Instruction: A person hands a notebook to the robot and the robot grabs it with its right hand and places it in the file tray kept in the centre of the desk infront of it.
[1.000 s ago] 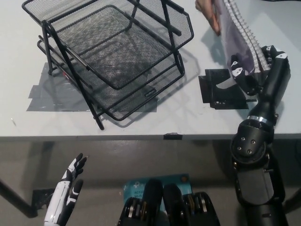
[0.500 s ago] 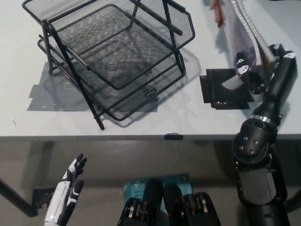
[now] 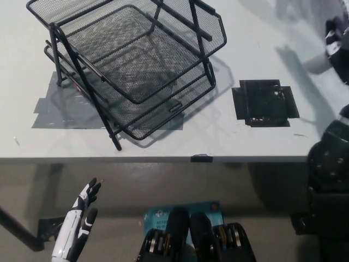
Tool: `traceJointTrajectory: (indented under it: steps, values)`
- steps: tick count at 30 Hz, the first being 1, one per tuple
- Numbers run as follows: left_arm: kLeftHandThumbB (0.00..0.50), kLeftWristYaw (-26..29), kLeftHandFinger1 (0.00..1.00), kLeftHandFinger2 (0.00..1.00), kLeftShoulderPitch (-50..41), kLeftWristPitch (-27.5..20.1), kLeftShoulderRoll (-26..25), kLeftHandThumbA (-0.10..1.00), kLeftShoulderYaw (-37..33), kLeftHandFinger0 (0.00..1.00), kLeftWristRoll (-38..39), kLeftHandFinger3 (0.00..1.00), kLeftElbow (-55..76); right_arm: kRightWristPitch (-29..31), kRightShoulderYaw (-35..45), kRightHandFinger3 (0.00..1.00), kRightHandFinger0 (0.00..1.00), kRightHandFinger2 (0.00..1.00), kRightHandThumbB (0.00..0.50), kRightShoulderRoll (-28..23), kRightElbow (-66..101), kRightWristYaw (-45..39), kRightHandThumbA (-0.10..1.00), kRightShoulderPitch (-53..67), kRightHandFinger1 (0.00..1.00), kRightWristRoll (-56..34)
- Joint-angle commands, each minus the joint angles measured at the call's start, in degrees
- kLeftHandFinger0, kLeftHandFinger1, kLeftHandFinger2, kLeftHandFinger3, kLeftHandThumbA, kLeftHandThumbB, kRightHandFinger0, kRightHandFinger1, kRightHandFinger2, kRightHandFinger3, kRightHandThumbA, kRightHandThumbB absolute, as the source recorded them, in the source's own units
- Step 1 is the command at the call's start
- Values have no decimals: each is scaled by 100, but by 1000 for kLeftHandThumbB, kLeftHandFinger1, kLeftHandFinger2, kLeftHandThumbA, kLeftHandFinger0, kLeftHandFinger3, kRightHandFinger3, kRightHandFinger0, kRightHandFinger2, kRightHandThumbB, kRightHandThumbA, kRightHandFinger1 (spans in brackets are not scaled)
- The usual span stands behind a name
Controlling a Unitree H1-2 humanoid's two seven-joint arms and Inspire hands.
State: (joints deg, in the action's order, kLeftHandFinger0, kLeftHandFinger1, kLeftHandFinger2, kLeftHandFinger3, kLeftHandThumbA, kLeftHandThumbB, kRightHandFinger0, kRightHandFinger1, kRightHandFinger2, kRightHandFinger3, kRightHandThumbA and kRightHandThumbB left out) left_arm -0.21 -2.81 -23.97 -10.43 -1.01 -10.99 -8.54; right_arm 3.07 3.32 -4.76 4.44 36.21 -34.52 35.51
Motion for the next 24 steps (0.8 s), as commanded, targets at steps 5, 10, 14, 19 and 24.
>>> traceJointTrajectory:
  steps: [5, 10, 14, 19, 24]
  values:
    - [356, -54, 1000, 1000, 6, -90, -108, 1000, -19, 1000, 4, 1000, 94, 369, -575, 0, 0, 0, 9, -477, 809, -544, 725, -259, 0, 616]
    - [355, -108, 1000, 1000, 0, -46, -115, 1000, -47, 1000, 33, 1000, 107, 586, -846, 53, 0, 6, 0, -764, 770, -566, 732, -335, 0, 1063]
    - [359, -147, 1000, 1000, -20, -9, -122, 1000, -56, 1000, 39, 1000, 131, 830, -1216, 214, 0, 36, 0, -1102, 593, -559, 641, -475, 0, 1664]
    - [371, -193, 1000, 1000, -29, -22, -142, 1000, -76, 1000, 38, 1000, 103, 1136, -1693, 67, 0, 92, 0, -1454, 372, -607, 715, -774, 0, 2205]
    - [368, -196, 1000, 1000, -97, -24, -140, 1000, -105, 1000, 3, 1000, 111, 1200, -2025, 168, 0, 59, 0, -1557, 66, -398, 801, -1028, 0, 2702]
